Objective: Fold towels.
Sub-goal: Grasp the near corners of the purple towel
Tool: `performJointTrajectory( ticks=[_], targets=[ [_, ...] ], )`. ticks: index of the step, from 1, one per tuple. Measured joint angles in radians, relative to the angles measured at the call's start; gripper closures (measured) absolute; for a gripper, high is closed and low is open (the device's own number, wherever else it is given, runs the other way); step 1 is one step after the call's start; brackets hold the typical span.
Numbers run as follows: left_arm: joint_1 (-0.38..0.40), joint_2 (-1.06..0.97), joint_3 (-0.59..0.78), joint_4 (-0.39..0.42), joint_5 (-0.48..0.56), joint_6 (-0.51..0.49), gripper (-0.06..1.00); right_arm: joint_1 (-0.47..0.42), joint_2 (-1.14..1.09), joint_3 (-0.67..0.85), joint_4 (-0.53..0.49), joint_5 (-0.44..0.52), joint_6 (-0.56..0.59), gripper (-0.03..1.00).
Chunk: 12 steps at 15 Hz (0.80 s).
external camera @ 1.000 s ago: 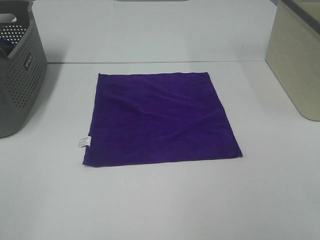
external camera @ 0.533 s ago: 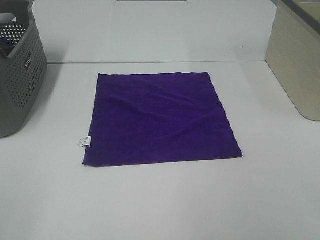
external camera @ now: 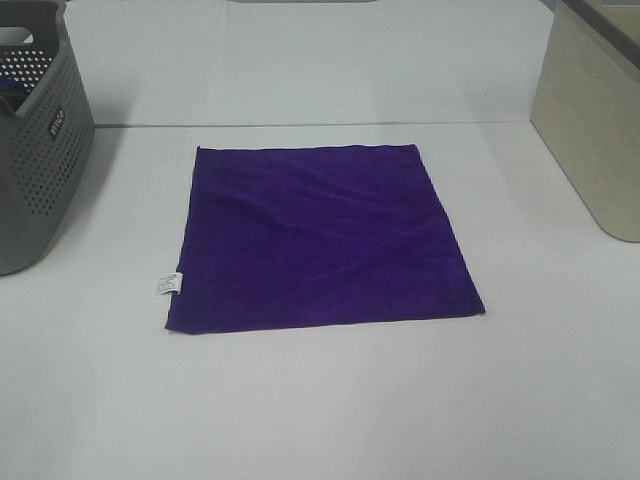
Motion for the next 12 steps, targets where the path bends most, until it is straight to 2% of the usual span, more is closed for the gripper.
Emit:
performJointTrajectory(
  ticks=[12],
  targets=[
    [0.000,0.000,0.000,0.000,0.000,0.001,-0.05,0.000,0.000,0.000,0.000,0.000,0.000,0.01]
  ],
)
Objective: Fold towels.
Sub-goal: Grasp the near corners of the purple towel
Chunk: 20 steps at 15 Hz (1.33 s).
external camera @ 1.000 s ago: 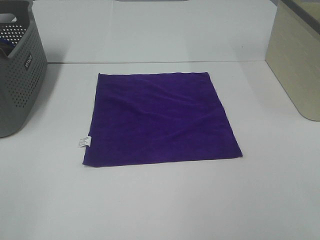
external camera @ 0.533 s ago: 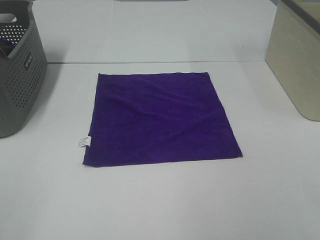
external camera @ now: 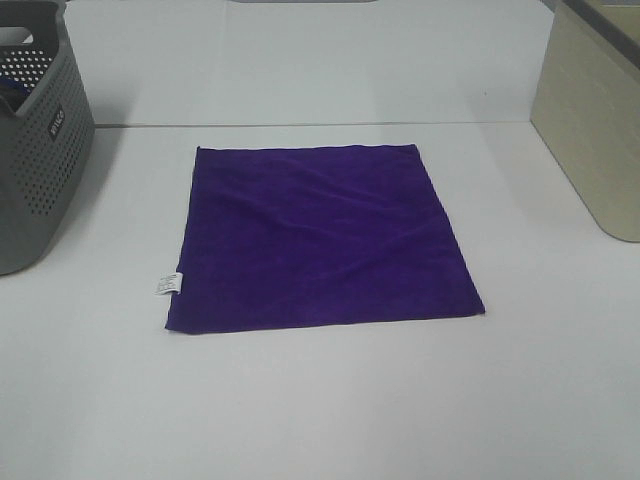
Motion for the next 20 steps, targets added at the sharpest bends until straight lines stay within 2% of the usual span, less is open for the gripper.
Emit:
performJointTrajectory(
  ticks=[3,4,6,7,8,10,12,14,16,18,20],
  targets=[
    [0.000,0.000,0.000,-0.002,0.000,0.005,-0.05,0.000,0.000,-0.008,-0.004,0.001,0.001,0.01],
    [0.000,0.021,-0.037,-0.003,0.028,0.010,-0.05,0.000,0.015,-0.034,-0.004,0.016,0.011,0.01],
    [-0.003,0.196,-0.208,0.015,0.115,0.025,-0.05,0.000,0.197,-0.155,-0.004,0.111,0.040,0.01],
    [-0.024,0.368,-0.327,0.038,0.132,0.005,-0.05,0.000,0.383,-0.283,0.005,0.118,0.065,0.01],
    [-0.024,0.485,-0.387,0.041,0.133,-0.015,-0.05,0.000,0.495,-0.352,0.013,0.118,0.074,0.01],
    [-0.024,0.680,-0.444,0.040,0.133,0.001,-0.05,0.000,0.673,-0.436,0.017,0.117,0.074,0.01],
    [-0.024,0.880,-0.494,-0.005,0.132,0.065,-0.05,0.000,0.860,-0.501,0.021,0.111,0.048,0.01],
    [-0.036,1.028,-0.500,-0.106,0.094,0.104,-0.05,0.000,1.015,-0.515,0.063,0.056,0.000,0.01],
    [-0.120,1.146,-0.504,-0.175,-0.013,0.106,-0.05,0.000,1.112,-0.515,0.169,-0.028,-0.087,0.01],
    [-0.248,1.288,-0.507,-0.187,-0.105,0.045,-0.05,0.000,1.212,-0.515,0.296,-0.116,-0.177,0.01],
    [-0.323,1.448,-0.540,-0.192,-0.201,-0.009,-0.05,0.000,1.318,-0.517,0.378,-0.185,-0.222,0.01]
  ],
)
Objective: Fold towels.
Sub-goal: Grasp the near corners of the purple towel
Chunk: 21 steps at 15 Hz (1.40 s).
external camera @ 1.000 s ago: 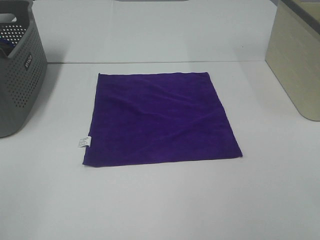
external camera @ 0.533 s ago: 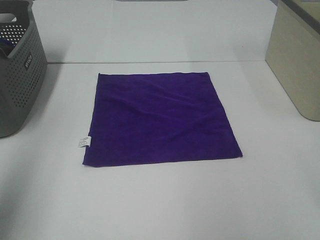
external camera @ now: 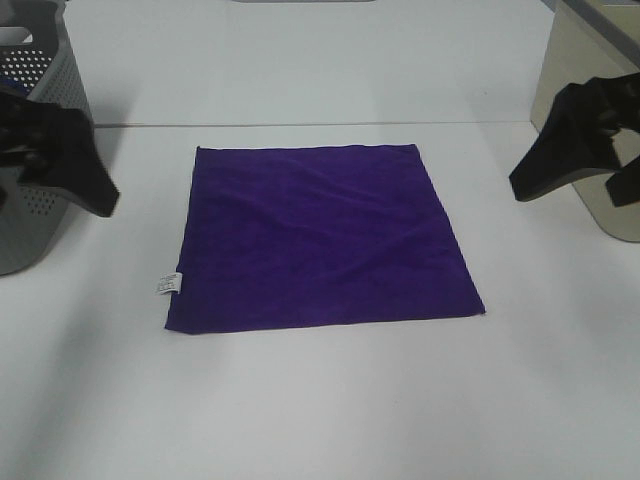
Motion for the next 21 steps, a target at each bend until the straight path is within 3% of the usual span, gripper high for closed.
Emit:
performJointTrajectory(
  ticks=[2,7,12,17,21],
  targets=[
    [-0.009,0.154,-0.046,-0.004,-0.053,0.000,-0.05,0.000,0.116,0.000,0.032,-0.016,-0.007,0.01],
    [-0.009,0.276,-0.074,-0.019,-0.091,0.000,-0.05,0.000,0.290,-0.043,0.092,-0.031,-0.008,0.01],
    [-0.009,0.464,-0.202,-0.038,-0.071,0.000,-0.05,0.000,0.535,-0.236,0.083,-0.036,-0.049,0.01],
    [0.001,0.592,-0.253,-0.057,-0.048,0.000,-0.05,-0.033,0.692,-0.262,0.035,-0.038,-0.055,0.01],
    [0.001,0.644,-0.257,-0.212,-0.061,0.155,-0.05,-0.093,0.758,-0.264,0.130,-0.039,-0.145,0.01]
  ],
)
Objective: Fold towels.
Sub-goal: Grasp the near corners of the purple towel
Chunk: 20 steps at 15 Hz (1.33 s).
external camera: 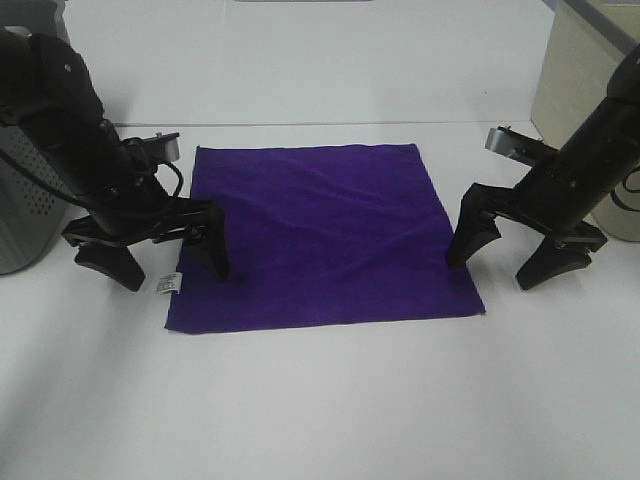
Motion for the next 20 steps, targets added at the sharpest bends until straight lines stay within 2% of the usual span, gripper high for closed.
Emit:
performJointTrajectory(
  ticks=[2,8,16,20],
  targets=[
    [0.001,0.022,0.000,-0.027,-0.011,0.039,-0.05,0.000,0.011,-0.006,0.036,0.001,-0.011,0.01],
    [0.023,0.051,-0.012,-0.106,-0.021,0.121,-0.05,0.000,0.011,-0.007,0.044,0.000,-0.013,0.01],
    [0.023,0.052,-0.014,-0.102,-0.011,0.108,-0.05,0.002,0.012,-0.007,0.044,0.001,-0.003,0.01],
    [0.004,0.070,-0.022,-0.095,0.005,0.054,-0.02,0.079,0.050,-0.022,0.042,0.001,0.044,0.02]
  ],
)
